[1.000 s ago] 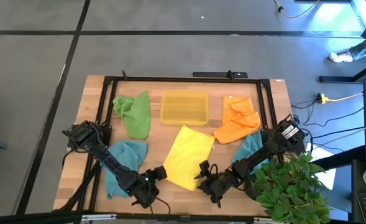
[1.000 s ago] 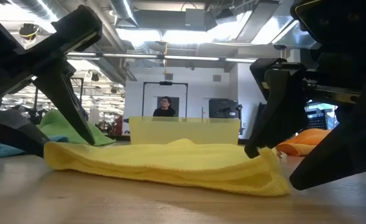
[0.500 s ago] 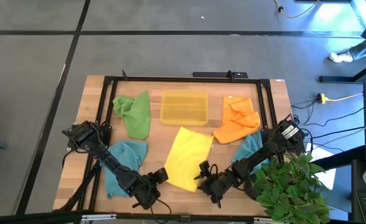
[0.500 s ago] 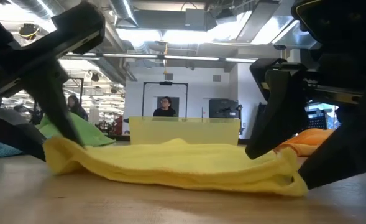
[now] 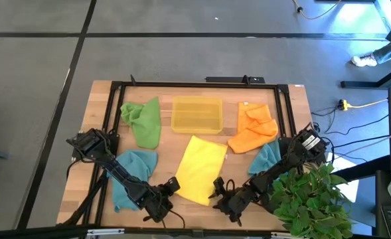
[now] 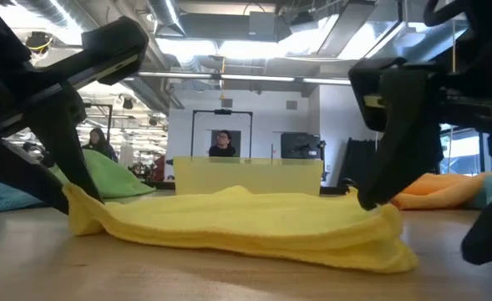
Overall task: Fold microfiber towels
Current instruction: Fold the yellow towel
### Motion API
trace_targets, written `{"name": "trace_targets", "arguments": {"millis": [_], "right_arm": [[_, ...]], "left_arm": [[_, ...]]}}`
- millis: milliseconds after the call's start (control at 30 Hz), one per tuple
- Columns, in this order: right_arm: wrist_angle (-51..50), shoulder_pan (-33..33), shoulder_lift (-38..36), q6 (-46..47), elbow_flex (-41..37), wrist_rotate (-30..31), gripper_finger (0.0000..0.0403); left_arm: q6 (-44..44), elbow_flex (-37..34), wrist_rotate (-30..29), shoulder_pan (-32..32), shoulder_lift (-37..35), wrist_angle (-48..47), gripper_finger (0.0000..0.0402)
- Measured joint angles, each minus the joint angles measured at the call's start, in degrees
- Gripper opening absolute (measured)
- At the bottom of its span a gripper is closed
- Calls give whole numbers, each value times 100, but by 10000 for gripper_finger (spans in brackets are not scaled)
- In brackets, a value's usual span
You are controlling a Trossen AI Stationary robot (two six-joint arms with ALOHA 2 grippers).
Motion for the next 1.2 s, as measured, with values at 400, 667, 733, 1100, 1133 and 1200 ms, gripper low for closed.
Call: {"name": "trace_targets", "arguments": {"millis": [400, 667, 733, 1100, 1133, 1200], "right_arm": [[471, -7, 399, -77, 20, -10, 213], [272, 9, 409, -376, 31, 208, 178], [261, 9, 413, -437, 31, 210, 150], [219, 2, 426, -506, 9, 304, 16], [208, -1, 426, -483, 8, 346, 9], [200, -9, 424, -416, 4, 418, 6]], "left_arm": [[-292, 7, 44, 79, -7, 43, 0], [-391, 7, 35, 81, -7, 54, 0], [-402, 7, 33, 81, -7, 54, 0], [-431, 7, 33, 83, -7, 56, 0], [-433, 7, 34, 83, -7, 56, 0], [-482, 7, 42, 83, -7, 54, 0]]}}
